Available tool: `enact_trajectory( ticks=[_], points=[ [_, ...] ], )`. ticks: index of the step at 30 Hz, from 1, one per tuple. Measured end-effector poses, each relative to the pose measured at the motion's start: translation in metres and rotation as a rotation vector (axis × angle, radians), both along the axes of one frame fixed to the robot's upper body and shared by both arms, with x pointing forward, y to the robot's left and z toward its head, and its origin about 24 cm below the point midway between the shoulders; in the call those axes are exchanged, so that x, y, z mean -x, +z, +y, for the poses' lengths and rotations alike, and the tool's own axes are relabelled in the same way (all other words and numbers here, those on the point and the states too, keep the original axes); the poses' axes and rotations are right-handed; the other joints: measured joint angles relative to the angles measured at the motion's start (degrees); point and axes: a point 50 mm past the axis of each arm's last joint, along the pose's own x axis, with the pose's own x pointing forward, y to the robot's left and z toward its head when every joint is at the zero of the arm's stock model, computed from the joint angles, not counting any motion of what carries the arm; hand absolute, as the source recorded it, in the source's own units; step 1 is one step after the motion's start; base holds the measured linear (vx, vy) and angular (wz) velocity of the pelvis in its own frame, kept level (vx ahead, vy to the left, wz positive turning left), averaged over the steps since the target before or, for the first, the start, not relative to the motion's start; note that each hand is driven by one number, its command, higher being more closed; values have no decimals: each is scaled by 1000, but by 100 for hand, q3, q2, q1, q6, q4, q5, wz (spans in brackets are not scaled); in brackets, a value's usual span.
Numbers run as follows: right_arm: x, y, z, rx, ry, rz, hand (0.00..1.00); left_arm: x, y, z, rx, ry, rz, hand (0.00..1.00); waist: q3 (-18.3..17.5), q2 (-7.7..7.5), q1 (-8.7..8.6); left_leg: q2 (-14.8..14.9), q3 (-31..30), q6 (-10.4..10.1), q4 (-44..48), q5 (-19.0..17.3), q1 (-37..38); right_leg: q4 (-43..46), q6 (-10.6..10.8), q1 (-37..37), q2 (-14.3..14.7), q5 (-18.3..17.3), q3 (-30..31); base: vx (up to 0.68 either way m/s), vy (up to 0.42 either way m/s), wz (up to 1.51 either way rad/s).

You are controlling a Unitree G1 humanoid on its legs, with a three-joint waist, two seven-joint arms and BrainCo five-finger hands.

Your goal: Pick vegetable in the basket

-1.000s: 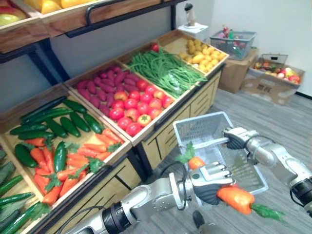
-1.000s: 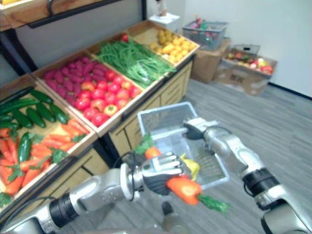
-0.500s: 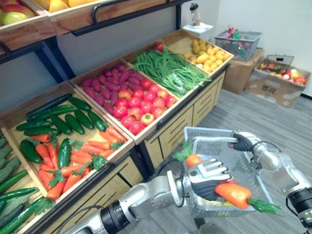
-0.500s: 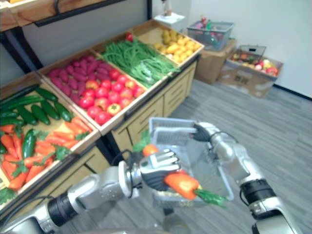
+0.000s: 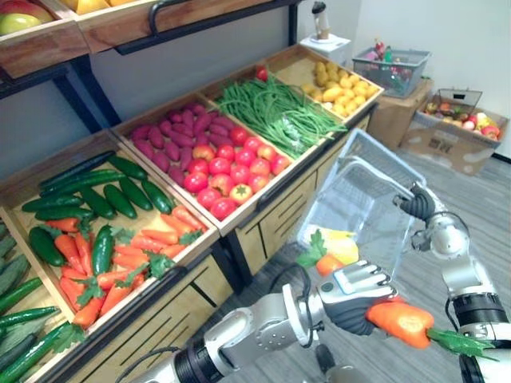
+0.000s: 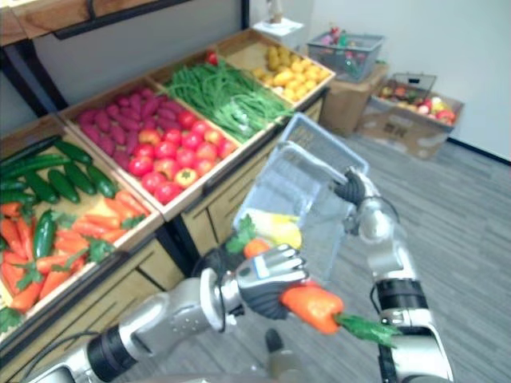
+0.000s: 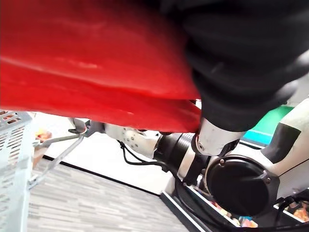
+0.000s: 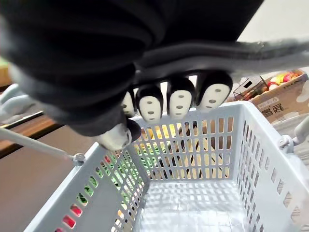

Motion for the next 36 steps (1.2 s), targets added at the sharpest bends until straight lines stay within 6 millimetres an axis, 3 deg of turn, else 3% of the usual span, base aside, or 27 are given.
enact_trajectory(
  ticks=[8,13,18,23,26,36],
  points=[
    [-1,-4,9,-9,35,26,100,0,-3,0,-3,28,15,100,-5,-2,-7,2,18,-17,13,-11,21,21,-1,-6,19,1,36,0,0,0],
    [-2,-9,30,43,152,81,100,-2,-6,1,-2,51,30,100,-10,-8,-30,58,28,-59,83,-48,24,31,-3,-11,60,2,59,-3,5,-3],
    [2,3,48,150,282,61,100,-5,-6,3,-16,70,11,100,-11,-9,-28,100,28,-59,97,-46,13,33,-3,-19,92,2,46,0,0,0],
    [17,16,60,295,435,10,100,-9,-15,4,-55,89,22,100,-18,-21,-36,100,30,-59,96,-47,14,32,-3,-18,94,2,47,0,0,0],
    [26,11,64,351,494,24,100,-9,-16,4,-59,90,24,100,-38,-47,-39,99,32,-58,94,-46,15,31,-3,-18,96,2,50,0,0,0],
    [44,-2,71,427,608,91,100,-21,-47,4,-179,145,75,100,-156,-92,-57,97,57,-62,89,-47,25,27,-3,-26,107,2,70,0,0,0]
  ],
)
